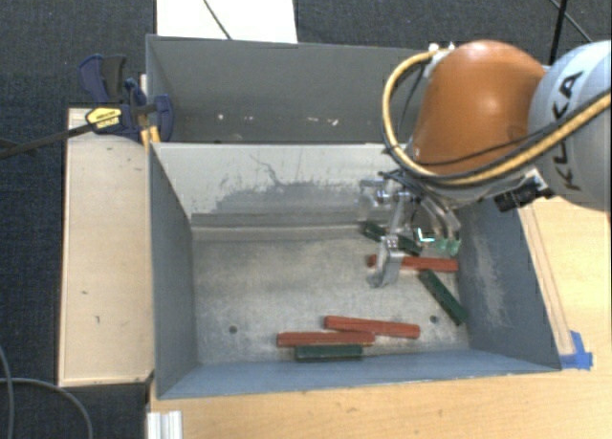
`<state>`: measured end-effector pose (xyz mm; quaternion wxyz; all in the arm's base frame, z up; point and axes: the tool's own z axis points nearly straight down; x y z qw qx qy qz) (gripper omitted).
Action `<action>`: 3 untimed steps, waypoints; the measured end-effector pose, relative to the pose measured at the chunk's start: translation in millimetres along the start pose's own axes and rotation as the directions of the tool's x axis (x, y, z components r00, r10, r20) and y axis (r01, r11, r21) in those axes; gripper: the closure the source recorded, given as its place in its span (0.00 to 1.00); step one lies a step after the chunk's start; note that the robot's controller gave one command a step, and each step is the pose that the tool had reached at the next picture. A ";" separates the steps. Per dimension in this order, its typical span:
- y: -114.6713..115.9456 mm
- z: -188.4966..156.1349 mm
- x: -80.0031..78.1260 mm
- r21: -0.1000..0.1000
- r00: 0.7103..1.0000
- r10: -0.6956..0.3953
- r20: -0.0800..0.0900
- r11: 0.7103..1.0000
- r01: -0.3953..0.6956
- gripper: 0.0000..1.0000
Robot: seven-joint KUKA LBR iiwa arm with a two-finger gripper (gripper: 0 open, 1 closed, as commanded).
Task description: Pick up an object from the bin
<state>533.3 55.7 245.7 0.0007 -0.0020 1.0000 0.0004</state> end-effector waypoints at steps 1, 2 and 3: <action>-40.0 175.7 54.4 0.002 0.964 -0.264 0.011 0.964 0.264 0.00; -28.1 144.1 47.4 0.000 0.979 -0.203 0.004 0.979 0.203 0.00; -49.2 145.3 35.2 0.001 0.996 -0.091 0.004 0.996 0.091 0.00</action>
Offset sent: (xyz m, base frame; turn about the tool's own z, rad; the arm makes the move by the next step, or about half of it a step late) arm -0.0569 -0.0397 -0.1757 -0.2699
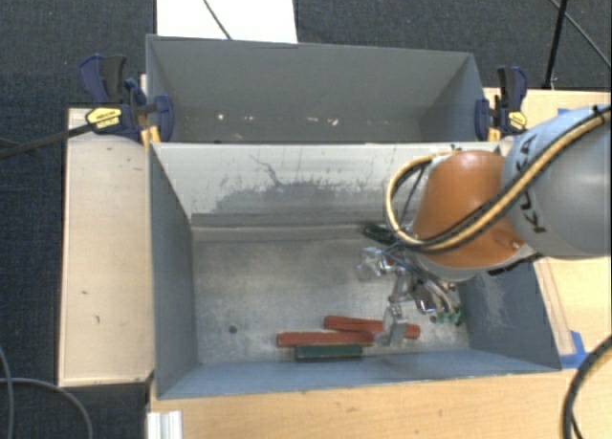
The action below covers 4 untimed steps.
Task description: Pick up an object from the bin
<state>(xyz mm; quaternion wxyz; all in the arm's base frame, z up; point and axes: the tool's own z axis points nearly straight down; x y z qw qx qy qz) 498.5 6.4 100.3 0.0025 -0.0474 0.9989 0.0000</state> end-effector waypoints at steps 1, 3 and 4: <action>-7.0 30.3 -13.4 0.000 0.985 0.171 -0.002 0.985 -0.171 0.00; 45.2 28.5 16.5 0.000 0.964 0.266 -0.005 0.964 -0.266 1.00; 45.2 -74.5 13.9 -0.002 0.965 0.263 0.004 0.965 -0.263 1.00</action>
Offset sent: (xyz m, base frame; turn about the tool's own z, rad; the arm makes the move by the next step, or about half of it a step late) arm 0.0134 -0.0055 -0.0303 0.1709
